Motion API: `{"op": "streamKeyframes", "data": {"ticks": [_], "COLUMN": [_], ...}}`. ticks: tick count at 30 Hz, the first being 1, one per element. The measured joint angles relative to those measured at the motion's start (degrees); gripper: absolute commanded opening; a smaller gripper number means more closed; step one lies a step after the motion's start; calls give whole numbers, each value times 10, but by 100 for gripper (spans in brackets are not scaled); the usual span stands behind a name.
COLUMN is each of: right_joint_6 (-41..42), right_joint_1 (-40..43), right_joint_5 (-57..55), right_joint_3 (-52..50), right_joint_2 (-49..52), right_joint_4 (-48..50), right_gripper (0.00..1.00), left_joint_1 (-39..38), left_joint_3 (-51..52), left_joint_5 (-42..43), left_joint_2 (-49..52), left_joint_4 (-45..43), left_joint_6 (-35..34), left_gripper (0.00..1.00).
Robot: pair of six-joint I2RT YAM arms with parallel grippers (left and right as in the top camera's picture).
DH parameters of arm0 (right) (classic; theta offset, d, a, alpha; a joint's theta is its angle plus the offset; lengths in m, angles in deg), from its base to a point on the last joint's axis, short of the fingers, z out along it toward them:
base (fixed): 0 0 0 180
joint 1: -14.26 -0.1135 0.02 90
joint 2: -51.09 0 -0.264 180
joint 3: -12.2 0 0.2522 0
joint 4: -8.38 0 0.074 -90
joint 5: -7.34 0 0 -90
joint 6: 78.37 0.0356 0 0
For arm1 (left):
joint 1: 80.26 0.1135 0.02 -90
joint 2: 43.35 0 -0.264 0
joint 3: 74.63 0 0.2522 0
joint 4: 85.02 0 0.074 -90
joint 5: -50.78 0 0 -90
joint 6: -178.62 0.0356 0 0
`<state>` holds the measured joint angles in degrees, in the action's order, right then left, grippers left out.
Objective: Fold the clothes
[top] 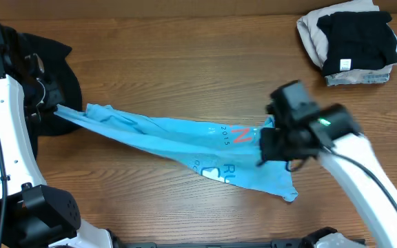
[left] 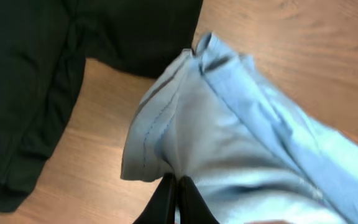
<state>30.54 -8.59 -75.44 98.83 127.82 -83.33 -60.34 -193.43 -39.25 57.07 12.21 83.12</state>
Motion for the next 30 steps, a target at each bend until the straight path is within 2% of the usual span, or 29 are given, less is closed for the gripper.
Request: {"op": "streamKeyframes", "data": {"ticks": [4, 11, 13, 19, 24, 30], "right_joint_6": [34, 90, 103, 113, 101, 81], "right_joint_1": [0, 0, 0, 0, 0, 0], "right_joint_5": [-5, -25, -37, -92, -145, -193], "right_joint_3": [17, 17, 17, 42, 130, 233], "right_joint_2": [-76, -110, -110, -104, -93, -86], "right_joint_4": [-75, -139, -137, -49, -26, -48], "right_gripper": [4, 4, 4, 4, 4, 4], "left_joint_1": [0, 0, 0, 0, 0, 0], "left_joint_3": [-1, -1, -1, -13, -86, -192], "left_joint_5": [0, 0, 0, 23, 59, 79], "left_joint_2": [0, 0, 0, 0, 0, 0], "left_joint_4": [33, 56, 54, 8, 5, 29], "left_joint_6": [0, 0, 0, 1, 1, 2], "left_gripper": [4, 4, 4, 4, 4, 4]}}
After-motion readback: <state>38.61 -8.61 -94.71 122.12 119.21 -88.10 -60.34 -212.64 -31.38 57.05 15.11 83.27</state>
